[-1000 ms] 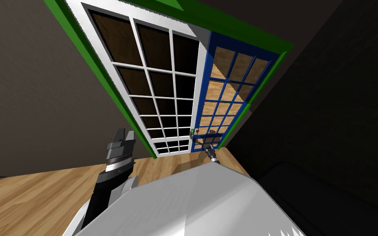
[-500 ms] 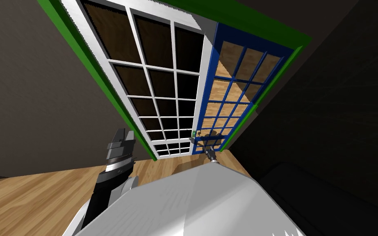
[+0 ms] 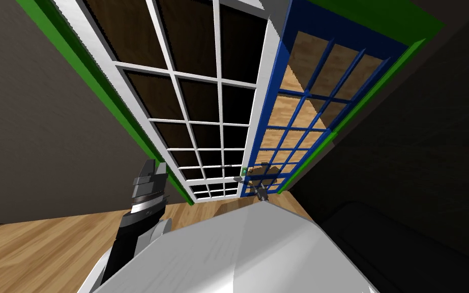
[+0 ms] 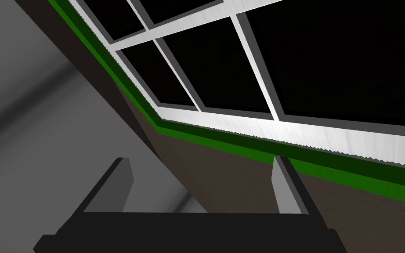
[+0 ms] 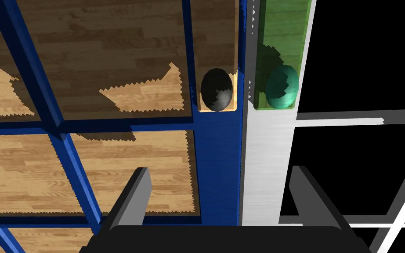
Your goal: Pull the door open
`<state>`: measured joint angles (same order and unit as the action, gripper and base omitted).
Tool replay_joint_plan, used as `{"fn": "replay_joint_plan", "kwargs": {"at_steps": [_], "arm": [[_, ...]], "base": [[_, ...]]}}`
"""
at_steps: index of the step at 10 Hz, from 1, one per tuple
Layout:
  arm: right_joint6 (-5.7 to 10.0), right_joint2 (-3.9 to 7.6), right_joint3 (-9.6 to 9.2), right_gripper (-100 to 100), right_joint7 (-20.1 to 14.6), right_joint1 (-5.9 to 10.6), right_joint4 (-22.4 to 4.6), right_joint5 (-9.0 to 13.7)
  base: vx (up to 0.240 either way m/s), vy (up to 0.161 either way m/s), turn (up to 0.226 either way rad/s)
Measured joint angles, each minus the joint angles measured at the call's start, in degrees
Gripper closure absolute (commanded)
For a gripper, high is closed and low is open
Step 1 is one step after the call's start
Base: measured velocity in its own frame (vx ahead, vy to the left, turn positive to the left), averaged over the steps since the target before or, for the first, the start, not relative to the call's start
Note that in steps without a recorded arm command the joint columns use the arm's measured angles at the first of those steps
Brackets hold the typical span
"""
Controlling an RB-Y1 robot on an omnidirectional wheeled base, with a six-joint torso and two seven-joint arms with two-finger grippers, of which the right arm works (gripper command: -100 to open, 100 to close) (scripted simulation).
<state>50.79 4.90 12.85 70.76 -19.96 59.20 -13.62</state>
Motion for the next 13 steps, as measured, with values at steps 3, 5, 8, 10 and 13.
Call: {"fn": "replay_joint_plan", "kwargs": {"at_steps": [3, 5, 8, 10, 13], "arm": [[0.34, 0.24, 0.62, -100, 0.44, -0.18, -1.45, 0.05], [0.33, 0.85, 1.51, -100, 0.55, -0.36, -3.13, 0.20], [-1.05, 1.50, 2.88, -100, 0.57, -1.47, -3.40, 0.22], [-1.25, 2.29, 3.95, -100, 0.54, -1.45, -4.92, 0.38], [-1.74, 2.95, 5.89, -100, 0.85, -2.40, -6.48, 0.48]], "base": [[-0.132, 0.002, -0.054], [-0.163, 0.014, -0.052], [-0.178, -0.015, -0.053], [-0.119, -0.031, -0.047], [-0.163, -0.017, -0.046]]}}
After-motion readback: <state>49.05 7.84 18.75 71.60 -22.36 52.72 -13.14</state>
